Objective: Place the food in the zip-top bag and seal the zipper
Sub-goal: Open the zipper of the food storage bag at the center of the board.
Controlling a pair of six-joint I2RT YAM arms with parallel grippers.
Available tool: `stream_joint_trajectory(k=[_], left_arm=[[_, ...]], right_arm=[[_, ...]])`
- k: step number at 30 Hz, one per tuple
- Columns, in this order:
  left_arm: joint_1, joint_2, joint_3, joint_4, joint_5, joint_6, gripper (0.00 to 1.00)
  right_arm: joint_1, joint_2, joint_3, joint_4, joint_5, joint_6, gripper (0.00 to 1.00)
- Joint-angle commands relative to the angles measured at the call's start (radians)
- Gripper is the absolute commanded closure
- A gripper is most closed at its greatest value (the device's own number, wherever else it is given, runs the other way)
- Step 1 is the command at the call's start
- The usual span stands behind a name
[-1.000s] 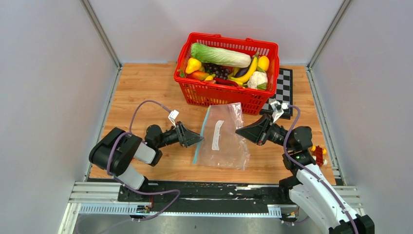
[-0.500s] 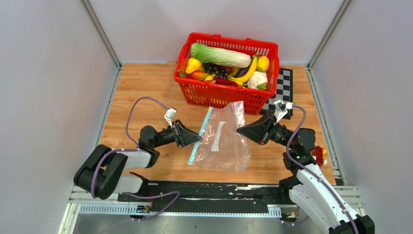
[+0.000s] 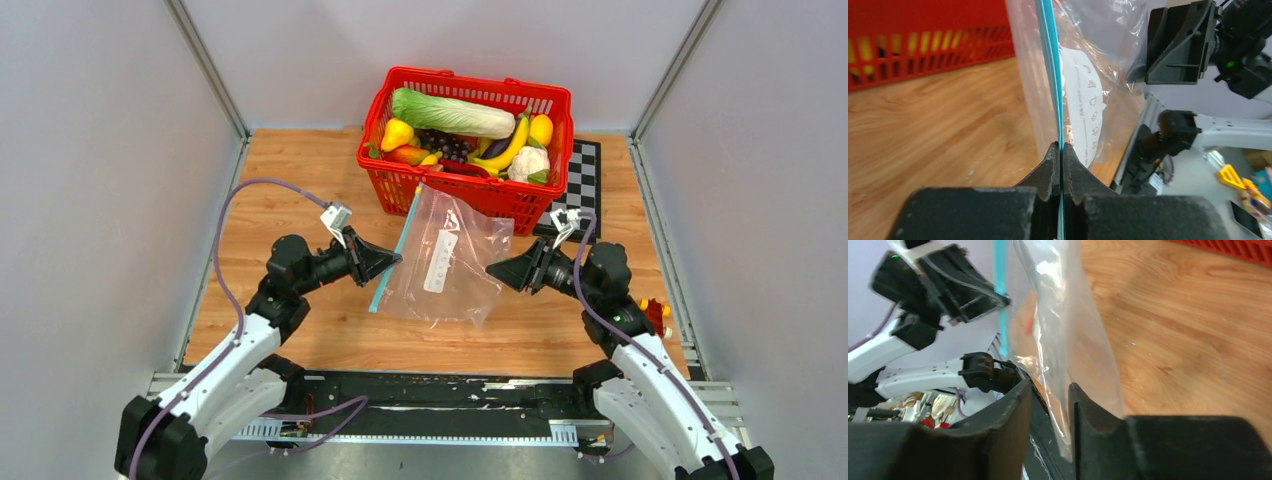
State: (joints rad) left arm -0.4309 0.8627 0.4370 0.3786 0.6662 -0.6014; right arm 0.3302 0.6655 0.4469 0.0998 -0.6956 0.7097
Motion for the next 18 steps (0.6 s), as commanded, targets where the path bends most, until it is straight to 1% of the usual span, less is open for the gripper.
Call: stream_joint_trajectory(k=[1, 3, 4, 6, 7, 8, 11, 13, 16, 18], left_arm=[[-0.005, -0.068, 0.066, -0.326, -0.164, 0.178, 1.0], [-0.013, -0.067, 0.106, -0.408, -0.217, 0.206, 1.0], [-0.024, -0.067, 0.127, -0.472, -0.25, 0.228, 1.0], [-0.051, -0.069, 0.164, -0.532, -0.322, 0.254, 1.0], [-0.065, -0.069, 0.185, -0.551, -0.359, 0.251, 1.0], [-0.08, -0.071, 0.197, -0.558, -0.381, 0.25, 1.0], [-0.16, -0.073, 0.24, -0.59, -0.473, 0.271, 1.0], [-0.213, -0.061, 0.277, -0.63, -0.544, 0.301, 1.0], [-0.279, -0.027, 0.333, -0.687, -0.624, 0.327, 1.0], [-0.322, -0.009, 0.36, -0.702, -0.662, 0.336, 1.0]], right_arm=[[-0.003, 0.037, 0.129, -0.275, 0.09, -0.145, 0.56], [-0.001, 0.049, 0.174, -0.333, 0.136, -0.156, 0.42], [0.001, 0.051, 0.197, -0.363, 0.186, -0.16, 0.37], [0.011, 0.056, 0.24, -0.404, 0.233, -0.181, 0.32], [0.015, 0.062, 0.266, -0.441, 0.295, -0.186, 0.3], [0.018, 0.068, 0.285, -0.469, 0.32, -0.186, 0.28], [0.036, 0.102, 0.327, -0.461, 0.309, -0.168, 0.27], [0.074, 0.131, 0.354, -0.445, 0.327, -0.147, 0.26], [0.189, 0.213, 0.406, -0.396, 0.345, -0.136, 0.29], [0.293, 0.282, 0.459, -0.385, 0.415, -0.148, 0.3]])
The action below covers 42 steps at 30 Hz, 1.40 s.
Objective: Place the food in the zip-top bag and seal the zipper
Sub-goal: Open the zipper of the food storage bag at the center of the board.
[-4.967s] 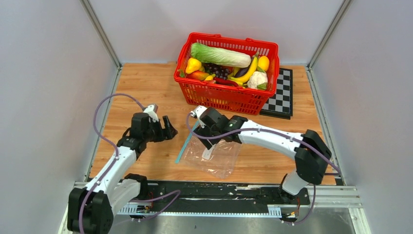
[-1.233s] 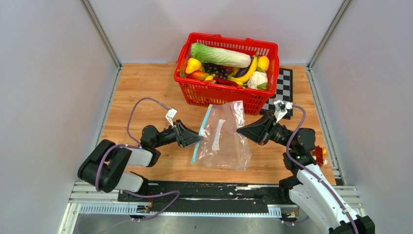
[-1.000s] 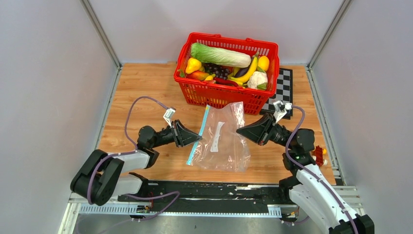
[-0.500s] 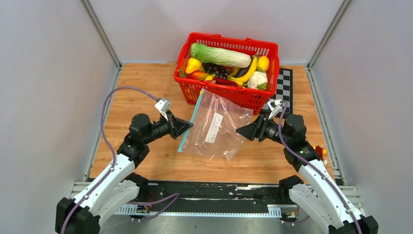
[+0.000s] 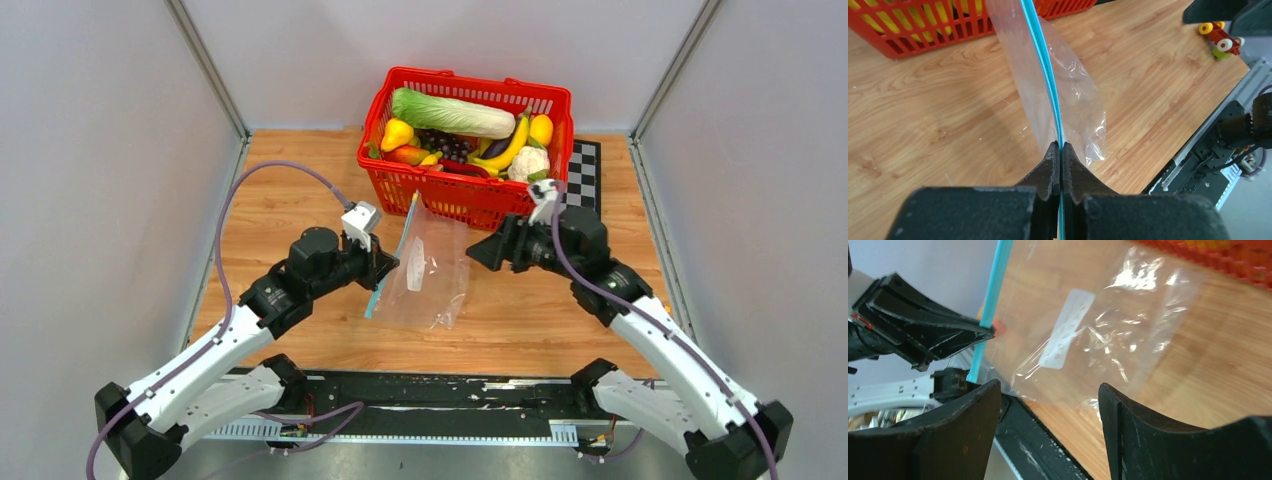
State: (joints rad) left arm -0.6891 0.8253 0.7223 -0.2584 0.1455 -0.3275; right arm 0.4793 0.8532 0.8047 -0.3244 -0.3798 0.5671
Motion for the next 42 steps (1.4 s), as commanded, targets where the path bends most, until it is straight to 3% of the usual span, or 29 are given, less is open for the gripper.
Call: stream_joint_trajectory(k=[1, 8, 20, 23, 27, 35, 42], left_arm=[[-0.084, 0.033, 0.088, -0.066, -0.143, 0.063, 1.0], [-0.172, 0.048, 0.123, -0.078, -0.243, 0.072, 1.0], [-0.237, 0.073, 0.152, -0.082, -0.297, 0.093, 1.0], [-0.251, 0.077, 0.157, -0.082, -0.307, 0.096, 1.0], [-0.258, 0.076, 0.157, -0.079, -0.311, 0.102, 1.0], [-0.259, 0.064, 0.148, -0.081, -0.339, 0.105, 1.0], [-0.259, 0.054, 0.14, -0.075, -0.351, 0.102, 1.0]], right_arm=[[0.181, 0.143, 0.125, 0.045, 0.129, -0.005, 0.3], [0.271, 0.302, 0.197, 0.218, 0.121, 0.065, 0.37], [0.297, 0.414, 0.224, 0.315, 0.2, 0.129, 0.5], [0.297, 0.436, 0.229, 0.357, 0.204, 0.148, 0.61], [0.295, 0.465, 0.24, 0.345, 0.204, 0.152, 0.64], [0.294, 0.464, 0.203, 0.383, 0.169, 0.152, 1.0], [0.295, 0.455, 0.17, 0.391, 0.132, 0.11, 1.0]])
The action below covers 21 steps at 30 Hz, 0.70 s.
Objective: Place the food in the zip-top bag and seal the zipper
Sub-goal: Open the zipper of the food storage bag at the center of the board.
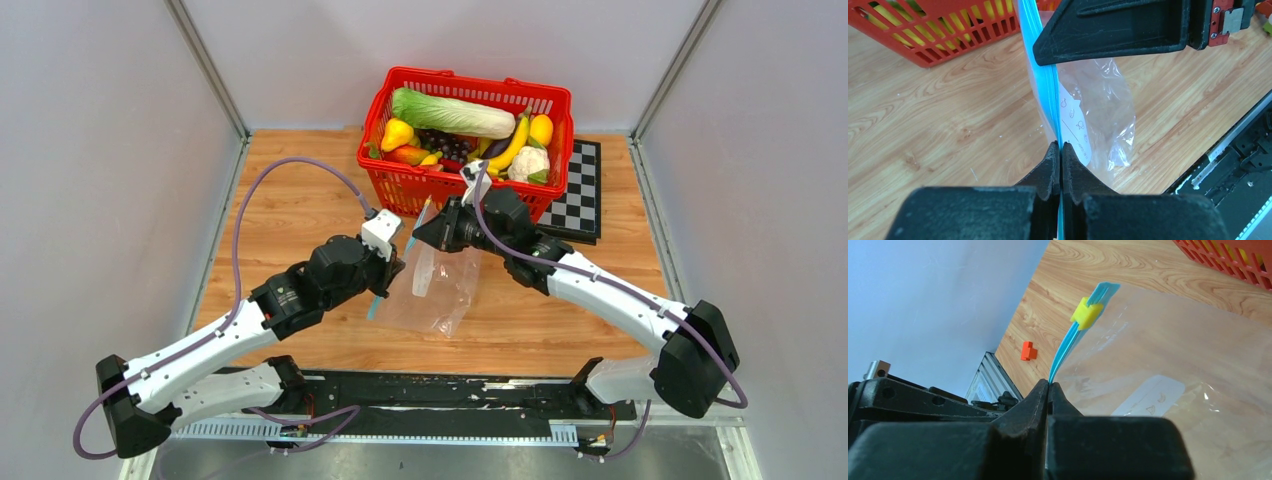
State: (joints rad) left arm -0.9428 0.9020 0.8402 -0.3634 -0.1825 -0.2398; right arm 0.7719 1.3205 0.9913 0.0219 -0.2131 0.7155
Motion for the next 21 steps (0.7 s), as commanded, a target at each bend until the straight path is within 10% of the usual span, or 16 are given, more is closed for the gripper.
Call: stream_joint_trajectory(k=[1, 4, 12, 21], left_arm=[[-0.005, -0.023, 0.02, 0.032, -0.021, 0.014, 1.0], [-0.005, -0.022, 0.014, 0.04, -0.005, 0.016, 0.98], [-0.005, -0.014, 0.02, 0.067, 0.111, 0.027, 0.41], [-0.004, -0.002, 0.051, 0.031, -0.061, 0.056, 0.38]], right_arm=[[0.002, -0.017, -0.018, 0.044, -0.041, -0.048, 1.0], [0.002, -0.03, -0.025, 0.029, -0.021, -0.058, 1.0], [0.001, -0.039, -0.019, 0.004, -0.019, -0.094, 1.0], [0.002, -0.063, -0.009, -0.018, -0.043, -0.151, 1.0]])
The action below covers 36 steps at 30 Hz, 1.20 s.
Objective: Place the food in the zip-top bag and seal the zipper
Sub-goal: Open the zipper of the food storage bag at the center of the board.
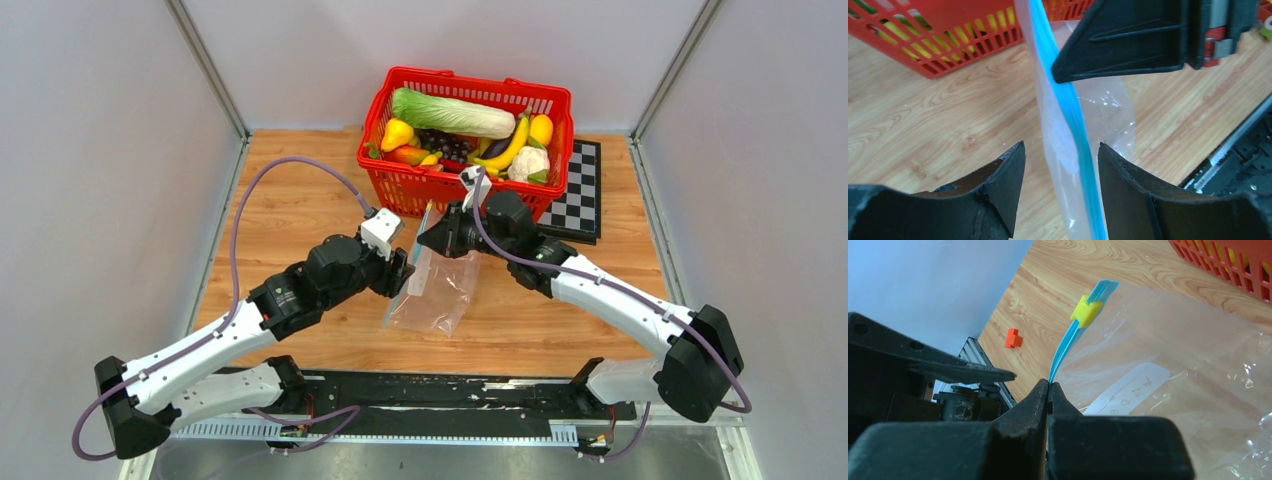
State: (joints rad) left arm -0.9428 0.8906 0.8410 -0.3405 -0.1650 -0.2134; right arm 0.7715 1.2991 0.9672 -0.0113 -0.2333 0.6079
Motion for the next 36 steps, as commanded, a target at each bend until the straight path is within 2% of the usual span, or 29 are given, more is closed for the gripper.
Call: stream_joint_trajectory(k=[1, 19, 31, 36], left_arm=[[-0.004, 0.015, 0.055, 0.007, -0.084, 0.031, 0.38], [-0.004, 0.043, 0.043, 0.058, -0.031, 0.028, 0.38], [-0.004, 0.009, 0.102, -0.151, 0.045, 0.063, 0.37], [-0.004, 0.021, 0.109, -0.184, 0.107, 0.064, 0.37]], right_arm=[[0.002, -0.041, 0.015, 0.016, -0.024, -0.044, 1.0], [0.003, -0.028, 0.016, 0.016, -0.043, -0.031, 1.0], [0.003, -0.027, 0.027, -0.036, 0.018, -0.034, 1.0], [0.002, -0.026, 0.028, -0.041, 0.026, -0.031, 1.0]])
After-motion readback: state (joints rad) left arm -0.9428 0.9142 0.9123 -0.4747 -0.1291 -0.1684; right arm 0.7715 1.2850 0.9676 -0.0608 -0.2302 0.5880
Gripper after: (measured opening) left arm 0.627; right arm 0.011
